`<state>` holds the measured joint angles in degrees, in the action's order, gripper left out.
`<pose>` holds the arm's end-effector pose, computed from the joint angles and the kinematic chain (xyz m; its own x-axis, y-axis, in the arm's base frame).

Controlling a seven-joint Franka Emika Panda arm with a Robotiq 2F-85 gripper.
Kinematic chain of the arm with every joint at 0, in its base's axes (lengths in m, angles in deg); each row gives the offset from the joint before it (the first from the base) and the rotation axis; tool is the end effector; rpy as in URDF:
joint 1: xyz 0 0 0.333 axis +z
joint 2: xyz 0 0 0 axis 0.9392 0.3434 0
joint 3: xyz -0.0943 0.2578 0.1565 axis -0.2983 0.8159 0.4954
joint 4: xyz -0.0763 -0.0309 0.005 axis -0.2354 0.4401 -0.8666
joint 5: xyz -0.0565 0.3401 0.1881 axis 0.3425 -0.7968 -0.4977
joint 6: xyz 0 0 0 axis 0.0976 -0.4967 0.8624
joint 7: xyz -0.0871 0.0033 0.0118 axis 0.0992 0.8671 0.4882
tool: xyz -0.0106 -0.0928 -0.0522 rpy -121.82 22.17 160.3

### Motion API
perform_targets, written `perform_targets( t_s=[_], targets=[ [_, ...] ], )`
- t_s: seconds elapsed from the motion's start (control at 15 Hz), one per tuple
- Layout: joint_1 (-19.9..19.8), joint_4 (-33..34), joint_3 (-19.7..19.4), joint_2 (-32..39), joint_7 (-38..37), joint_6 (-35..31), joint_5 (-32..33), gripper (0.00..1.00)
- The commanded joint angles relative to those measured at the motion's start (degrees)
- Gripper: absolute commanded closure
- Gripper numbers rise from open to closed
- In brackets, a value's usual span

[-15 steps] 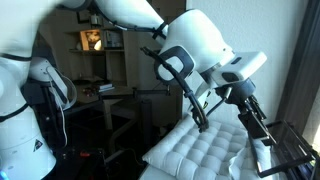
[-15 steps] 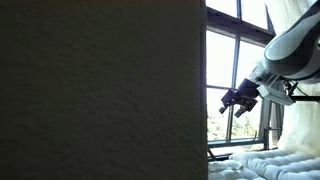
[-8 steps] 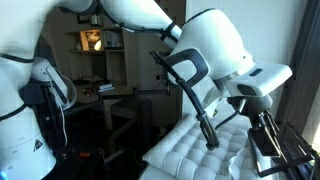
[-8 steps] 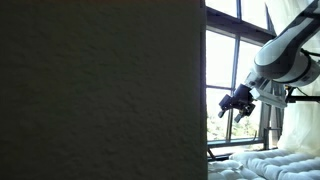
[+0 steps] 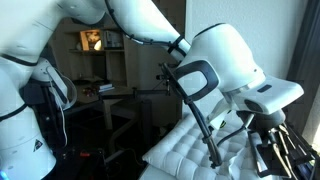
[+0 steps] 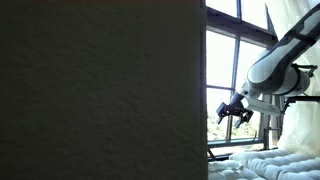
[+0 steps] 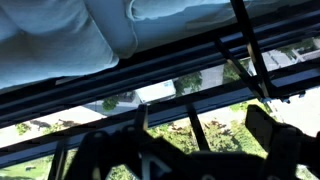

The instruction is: Open the slot in the window screen

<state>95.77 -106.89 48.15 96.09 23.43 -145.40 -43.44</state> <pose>0.6521 -0.1309 0.2952 0.5537 -0.6095 0.5674 -0.6485 -0.7430 -0.1653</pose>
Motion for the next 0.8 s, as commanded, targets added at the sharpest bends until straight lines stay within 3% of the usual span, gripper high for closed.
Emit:
perform_targets(
  t_s=[0.0, 0.73],
  targets=[
    [0.23, 0.56, -0.42, 0.74, -0.8, 0.33, 0.01, 0.0],
    [0.17, 0.73, -0.4, 1.35, -0.81, 0.37, 0.0, 0.0]
  ],
)
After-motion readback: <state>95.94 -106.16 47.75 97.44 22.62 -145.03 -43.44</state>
